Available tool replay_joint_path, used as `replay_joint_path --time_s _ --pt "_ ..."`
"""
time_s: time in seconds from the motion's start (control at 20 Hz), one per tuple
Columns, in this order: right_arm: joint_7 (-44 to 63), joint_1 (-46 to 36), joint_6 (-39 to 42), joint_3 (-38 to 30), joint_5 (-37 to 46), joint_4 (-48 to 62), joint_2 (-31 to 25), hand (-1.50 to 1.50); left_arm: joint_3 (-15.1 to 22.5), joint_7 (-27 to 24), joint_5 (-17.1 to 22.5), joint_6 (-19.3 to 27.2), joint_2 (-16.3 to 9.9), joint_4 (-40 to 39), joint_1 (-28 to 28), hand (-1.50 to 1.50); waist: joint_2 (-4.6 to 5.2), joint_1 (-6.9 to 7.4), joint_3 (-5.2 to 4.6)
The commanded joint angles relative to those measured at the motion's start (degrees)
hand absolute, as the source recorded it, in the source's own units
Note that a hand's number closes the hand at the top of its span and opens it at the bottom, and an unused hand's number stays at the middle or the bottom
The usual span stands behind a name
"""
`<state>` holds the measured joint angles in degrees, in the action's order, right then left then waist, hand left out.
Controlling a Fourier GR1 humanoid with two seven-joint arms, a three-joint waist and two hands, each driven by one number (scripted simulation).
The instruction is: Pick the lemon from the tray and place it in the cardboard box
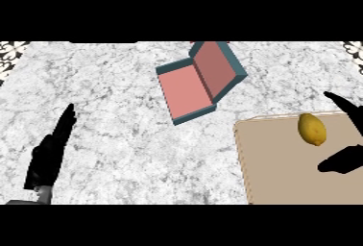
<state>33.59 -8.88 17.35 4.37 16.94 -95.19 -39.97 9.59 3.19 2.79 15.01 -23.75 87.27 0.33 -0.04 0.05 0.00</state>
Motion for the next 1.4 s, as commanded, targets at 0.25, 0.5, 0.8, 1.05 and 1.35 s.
replay_joint_path --time_s 0.25,0.5,0.8,1.05,1.35 --pt "-4.90 0.14 1.40 -1.69 8.45 6.97 6.28 -1.50 -0.69 0.09 -5.65 -0.97 5.17 -0.27 1.09 0.00 0.03 0.04 0.01" --pt "-6.78 -2.04 0.85 -2.72 12.43 9.83 9.48 -1.50 -6.67 -0.94 -3.77 -6.10 3.70 -3.39 -1.42 0.00 0.06 0.11 0.00" --pt "-3.89 -0.91 3.04 -5.21 14.43 4.62 12.89 -1.50 -6.13 3.19 -7.87 -5.47 7.27 2.46 0.37 0.00 0.01 0.05 0.00" --pt "-8.28 -3.82 3.37 -7.17 16.77 11.13 13.52 -1.50 -7.86 4.04 -8.61 -8.33 7.11 3.53 0.12 0.00 0.03 0.14 0.01" --pt "-9.23 -2.99 0.84 -6.00 20.78 11.89 17.59 -1.50 -8.92 4.98 -10.31 -9.51 8.56 4.08 0.26 0.00 0.02 0.10 0.01"
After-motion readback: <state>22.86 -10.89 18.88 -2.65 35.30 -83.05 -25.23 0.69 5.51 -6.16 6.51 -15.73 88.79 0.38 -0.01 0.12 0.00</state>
